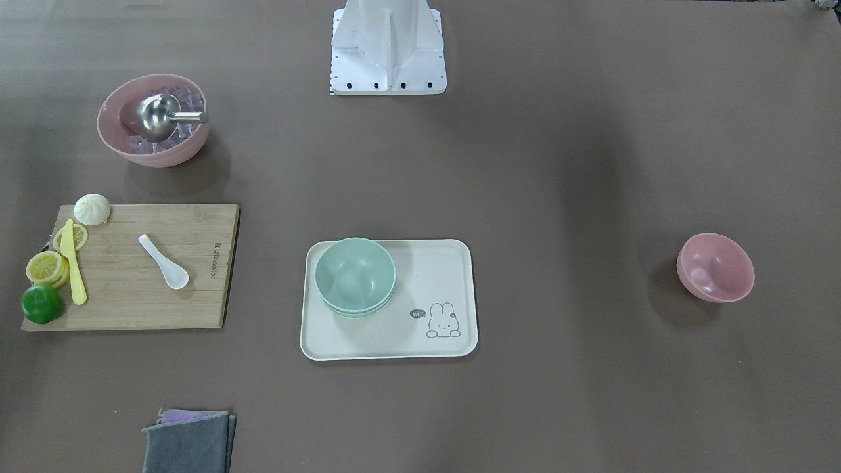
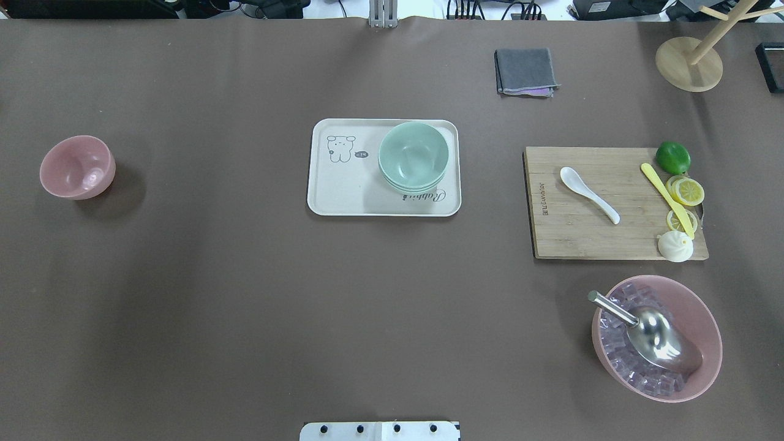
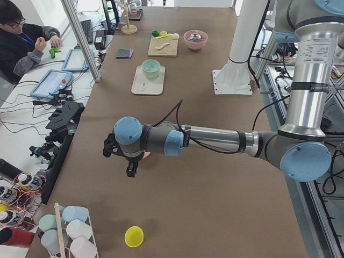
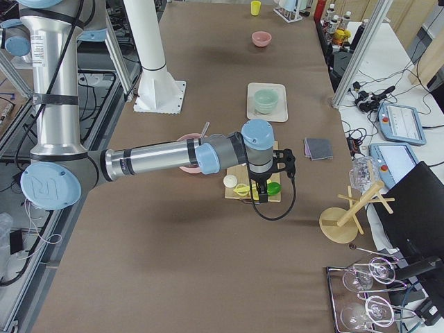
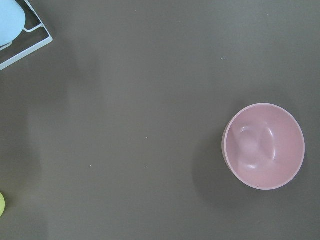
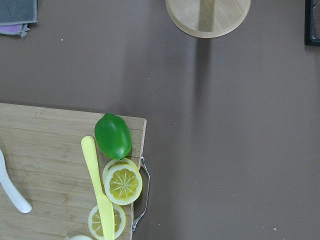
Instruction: Stack pink bowl on green and place spoon
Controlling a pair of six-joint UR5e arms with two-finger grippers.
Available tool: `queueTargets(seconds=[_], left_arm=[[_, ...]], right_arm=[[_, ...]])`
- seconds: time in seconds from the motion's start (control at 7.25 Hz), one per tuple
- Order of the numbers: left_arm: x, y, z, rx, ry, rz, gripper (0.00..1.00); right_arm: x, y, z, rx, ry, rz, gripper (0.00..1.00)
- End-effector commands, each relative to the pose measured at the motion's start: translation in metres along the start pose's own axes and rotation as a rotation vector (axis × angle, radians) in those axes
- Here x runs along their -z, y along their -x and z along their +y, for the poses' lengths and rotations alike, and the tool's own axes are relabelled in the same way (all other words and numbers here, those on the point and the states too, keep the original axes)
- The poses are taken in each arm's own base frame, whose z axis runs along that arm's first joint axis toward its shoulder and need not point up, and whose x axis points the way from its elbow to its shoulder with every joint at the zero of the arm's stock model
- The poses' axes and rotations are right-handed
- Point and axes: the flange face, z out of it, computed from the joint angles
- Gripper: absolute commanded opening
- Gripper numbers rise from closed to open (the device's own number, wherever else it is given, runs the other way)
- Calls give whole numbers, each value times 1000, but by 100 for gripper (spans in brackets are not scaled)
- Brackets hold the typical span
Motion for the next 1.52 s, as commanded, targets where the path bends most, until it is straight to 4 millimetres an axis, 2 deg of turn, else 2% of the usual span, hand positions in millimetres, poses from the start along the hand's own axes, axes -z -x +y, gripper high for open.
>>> queueTargets(seconds=[0.0,0.14,0.28,0.41,0.55,0.69,0.83,0.97,1.1,1.38], left_arm=[[-14,-39,-37,-85,8,9,99],[-31,-42,-43,-78,38,14,99],[-45,-48,-44,22,59,17,99],[-74,-70,-52,36,97,-43,99],[-99,-73,-55,65,117,-128,99],[-117,-79,-62,69,135,-145,99],[-142,-63,-62,52,131,-140,99],[-170,-56,-59,57,99,-128,99],[-195,-72,-53,55,92,-106,98],[-202,-77,-51,44,93,-100,98]], right_arm=[[-31,31,-9,62,28,46,100],[-41,53,-18,60,33,51,100],[-56,74,-28,24,37,78,100],[-71,101,-33,1,43,88,100],[-71,126,-46,-20,30,72,100],[-78,137,-46,-28,38,68,100],[-78,138,-46,-26,38,67,100],[-78,138,-46,-26,38,67,100],[-76,141,-46,-25,34,63,100],[-75,141,-46,-27,33,64,100]])
